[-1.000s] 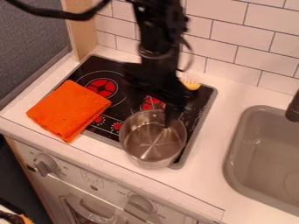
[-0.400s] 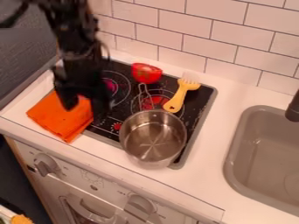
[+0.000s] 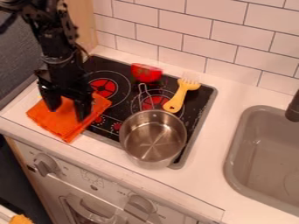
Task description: Move the orange cloth above the left burner
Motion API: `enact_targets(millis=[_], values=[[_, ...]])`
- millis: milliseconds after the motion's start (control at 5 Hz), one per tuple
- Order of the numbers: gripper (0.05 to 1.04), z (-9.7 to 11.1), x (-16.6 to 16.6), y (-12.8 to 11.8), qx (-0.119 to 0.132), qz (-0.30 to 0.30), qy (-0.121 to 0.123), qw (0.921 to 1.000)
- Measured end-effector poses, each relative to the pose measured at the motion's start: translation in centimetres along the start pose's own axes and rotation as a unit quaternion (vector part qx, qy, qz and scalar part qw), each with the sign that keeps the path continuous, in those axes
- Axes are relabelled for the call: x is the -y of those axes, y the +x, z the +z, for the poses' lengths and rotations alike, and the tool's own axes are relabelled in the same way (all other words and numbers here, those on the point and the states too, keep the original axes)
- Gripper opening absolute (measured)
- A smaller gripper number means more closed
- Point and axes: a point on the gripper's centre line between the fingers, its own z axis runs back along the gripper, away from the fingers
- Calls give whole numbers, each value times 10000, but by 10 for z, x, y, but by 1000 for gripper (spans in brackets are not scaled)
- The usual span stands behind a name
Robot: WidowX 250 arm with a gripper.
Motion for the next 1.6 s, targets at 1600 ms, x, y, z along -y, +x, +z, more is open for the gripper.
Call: enact_targets(millis=[1600], values=[[1001, -23, -6, 130, 391, 361, -503, 9973]])
